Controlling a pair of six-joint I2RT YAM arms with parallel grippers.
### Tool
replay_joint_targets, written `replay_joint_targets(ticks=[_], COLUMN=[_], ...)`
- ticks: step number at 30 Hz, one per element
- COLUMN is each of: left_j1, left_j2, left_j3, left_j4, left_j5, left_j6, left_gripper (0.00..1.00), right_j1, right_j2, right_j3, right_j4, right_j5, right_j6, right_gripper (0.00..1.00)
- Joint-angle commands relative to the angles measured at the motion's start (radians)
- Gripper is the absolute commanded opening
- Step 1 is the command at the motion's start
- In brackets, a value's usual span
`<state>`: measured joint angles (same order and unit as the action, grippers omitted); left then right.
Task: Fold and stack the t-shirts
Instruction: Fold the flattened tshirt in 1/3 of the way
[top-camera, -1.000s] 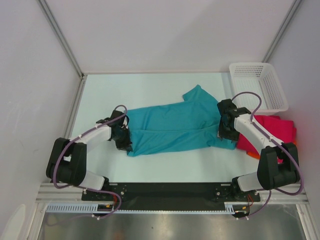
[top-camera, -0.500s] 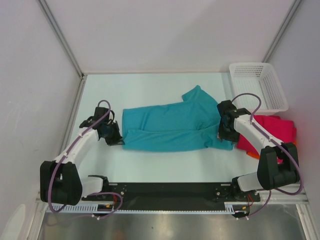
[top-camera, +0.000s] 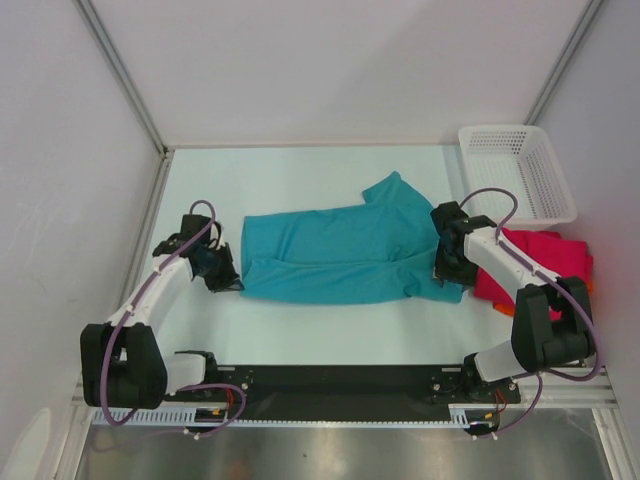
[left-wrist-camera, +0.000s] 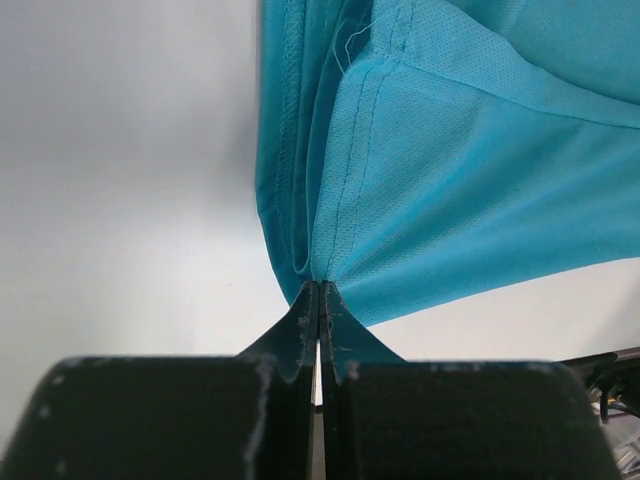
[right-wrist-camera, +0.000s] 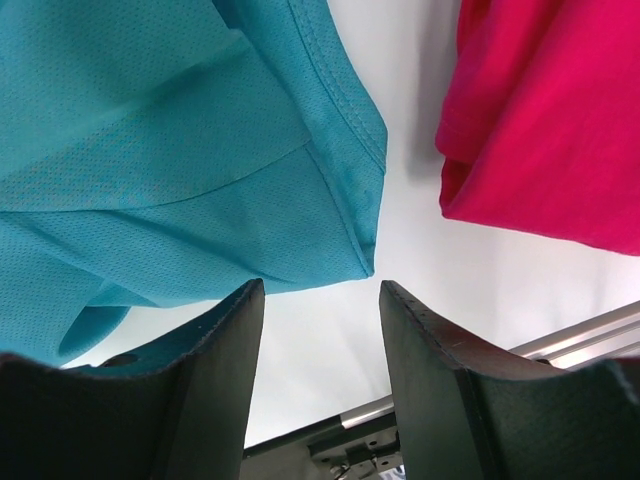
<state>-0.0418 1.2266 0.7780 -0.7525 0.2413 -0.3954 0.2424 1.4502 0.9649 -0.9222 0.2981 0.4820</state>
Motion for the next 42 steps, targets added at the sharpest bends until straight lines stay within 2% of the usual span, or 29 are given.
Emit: replay_joint_targets(ticks=[1, 11, 20, 23, 27, 29, 32, 33, 36, 38, 42], left_j1=[0.037, 0.109, 0.126, 0.128, 0.129, 0.129, 0.131, 0.131, 0.134, 0.134, 0.134], left_j2=[-0.004, -0.021, -0.022, -0.021, -0.024, -0.027, -0.032, -0.033, -0.036, -0.038, -0.039], left_j3=[0.024, 0.067, 0.07, 0.07, 0.069, 0.067, 0.066, 0.064, 0.063, 0.061, 0.063], left_j4=[-0.007, -0.034, -0.033, -0.034, -0.034, -0.033, -0.033, -0.033, -0.031, -0.03, -0.031], left_j5=[0.026, 0.027, 0.044, 0.047, 0.05, 0.055, 0.058, 0.062, 0.07, 0.075, 0.084], left_j6=[0.044, 0.058, 0.058, 0.059, 0.063, 0.063, 0.063, 0.063, 0.064, 0.066, 0.066], left_gripper=[0.0, 0.0, 0.0, 0.0, 0.0, 0.0, 0.0, 0.0, 0.0, 0.0, 0.0], right_j1=[0.015, 0.047, 0.087, 0.1, 0.106, 0.106, 0.104, 0.103, 0.1, 0.1, 0.1], right_j2=[0.012, 0.064, 0.102, 0.107, 0.105, 0.101, 0.092, 0.088, 0.084, 0.081, 0.091], right_j3=[0.0, -0.015, -0.02, -0.025, -0.029, -0.029, -0.026, -0.026, -0.023, -0.026, -0.034], right_j4=[-0.003, 0.037, 0.065, 0.075, 0.082, 0.077, 0.06, 0.056, 0.039, 0.037, 0.043], right_j5=[0.012, -0.007, -0.028, -0.042, -0.054, -0.054, -0.033, -0.025, -0.002, 0.006, -0.002], right_j6=[0.027, 0.049, 0.066, 0.067, 0.066, 0.067, 0.076, 0.079, 0.093, 0.098, 0.102], right_gripper=[0.56, 0.56, 0.55, 0.51, 0.31, 0.31, 0.39, 0.45, 0.55, 0.58, 0.57])
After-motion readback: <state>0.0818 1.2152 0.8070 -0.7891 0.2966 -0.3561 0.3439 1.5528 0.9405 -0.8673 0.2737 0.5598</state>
